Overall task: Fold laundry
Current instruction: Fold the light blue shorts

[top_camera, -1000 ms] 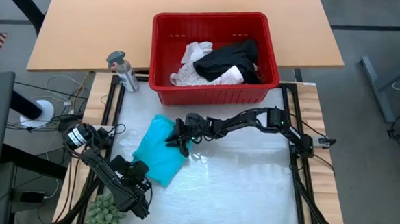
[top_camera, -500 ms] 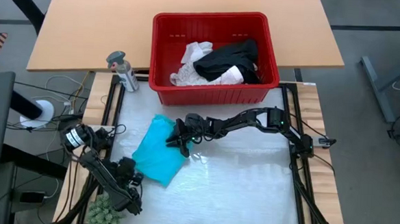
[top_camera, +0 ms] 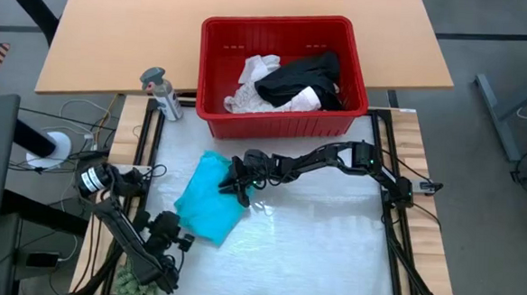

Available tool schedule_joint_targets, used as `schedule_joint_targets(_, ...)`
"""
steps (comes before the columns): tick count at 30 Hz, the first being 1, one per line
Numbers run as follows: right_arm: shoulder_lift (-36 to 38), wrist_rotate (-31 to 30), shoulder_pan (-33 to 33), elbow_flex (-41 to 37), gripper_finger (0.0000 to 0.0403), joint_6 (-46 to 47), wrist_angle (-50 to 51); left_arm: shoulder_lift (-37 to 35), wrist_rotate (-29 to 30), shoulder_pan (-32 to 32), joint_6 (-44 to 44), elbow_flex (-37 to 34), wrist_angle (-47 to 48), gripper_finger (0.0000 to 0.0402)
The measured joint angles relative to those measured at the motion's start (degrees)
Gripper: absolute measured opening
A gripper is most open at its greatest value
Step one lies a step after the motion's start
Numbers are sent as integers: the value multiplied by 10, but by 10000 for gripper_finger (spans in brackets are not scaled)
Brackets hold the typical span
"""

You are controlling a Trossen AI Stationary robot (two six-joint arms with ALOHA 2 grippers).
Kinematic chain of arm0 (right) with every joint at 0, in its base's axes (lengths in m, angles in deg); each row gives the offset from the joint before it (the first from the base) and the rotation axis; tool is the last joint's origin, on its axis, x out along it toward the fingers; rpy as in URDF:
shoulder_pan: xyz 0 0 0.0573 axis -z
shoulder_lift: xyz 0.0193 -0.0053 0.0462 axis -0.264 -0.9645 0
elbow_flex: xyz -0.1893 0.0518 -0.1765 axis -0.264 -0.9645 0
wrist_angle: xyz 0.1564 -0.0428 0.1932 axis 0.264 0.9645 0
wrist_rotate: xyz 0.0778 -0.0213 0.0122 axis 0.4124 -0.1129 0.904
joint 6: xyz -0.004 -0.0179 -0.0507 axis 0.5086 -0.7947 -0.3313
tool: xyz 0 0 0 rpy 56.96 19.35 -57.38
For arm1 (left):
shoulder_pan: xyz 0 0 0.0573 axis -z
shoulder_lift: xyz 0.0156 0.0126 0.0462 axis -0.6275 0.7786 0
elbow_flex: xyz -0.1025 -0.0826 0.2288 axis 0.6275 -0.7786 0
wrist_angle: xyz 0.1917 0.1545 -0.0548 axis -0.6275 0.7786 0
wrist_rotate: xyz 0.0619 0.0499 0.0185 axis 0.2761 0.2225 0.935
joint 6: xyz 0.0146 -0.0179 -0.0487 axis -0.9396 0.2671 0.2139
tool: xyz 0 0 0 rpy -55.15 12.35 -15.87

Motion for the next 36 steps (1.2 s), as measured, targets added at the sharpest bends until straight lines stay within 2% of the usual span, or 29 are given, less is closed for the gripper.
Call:
schedule_joint_targets(4, 0, 0, 0, 0, 122, -2, 0, -26, -68, 0, 2, -9, 0, 12)
schedule_joint_targets(6, 0, 0, 0, 0, 122, -2, 0, -39, -103, 0, -6, -21, 0, 4)
schedule_joint_targets(8, 0, 0, 0, 0, 122, -2, 0, -50, -111, 1, 4, -34, 1, 2)
schedule_joint_targets(9, 0, 0, 0, 0, 122, -2, 0, -55, -96, 4, 18, -36, 1, 2)
schedule_joint_targets(13, 0, 0, 2, 0, 122, -2, 3, -93, 56, 15, 67, -21, -2, 0)
schedule_joint_targets(19, 0, 0, 4, 0, 122, -5, 7, -187, 165, 12, 39, -19, 1, 0)
schedule_joint_targets(25, 0, 0, 4, 0, 122, -6, 9, -249, 415, 3, 8, -21, -27, 0)
schedule_joint_targets(31, 0, 0, 4, 0, 122, -6, 12, -192, 446, -51, -170, -54, -222, 0)
schedule_joint_targets(33, 0, 0, 4, 0, 122, -2, 13, -164, 476, -61, -185, -54, -247, 0)
schedule_joint_targets(36, 0, 0, 4, 0, 122, 3, 13, -115, 472, -66, -156, -53, -256, 0)
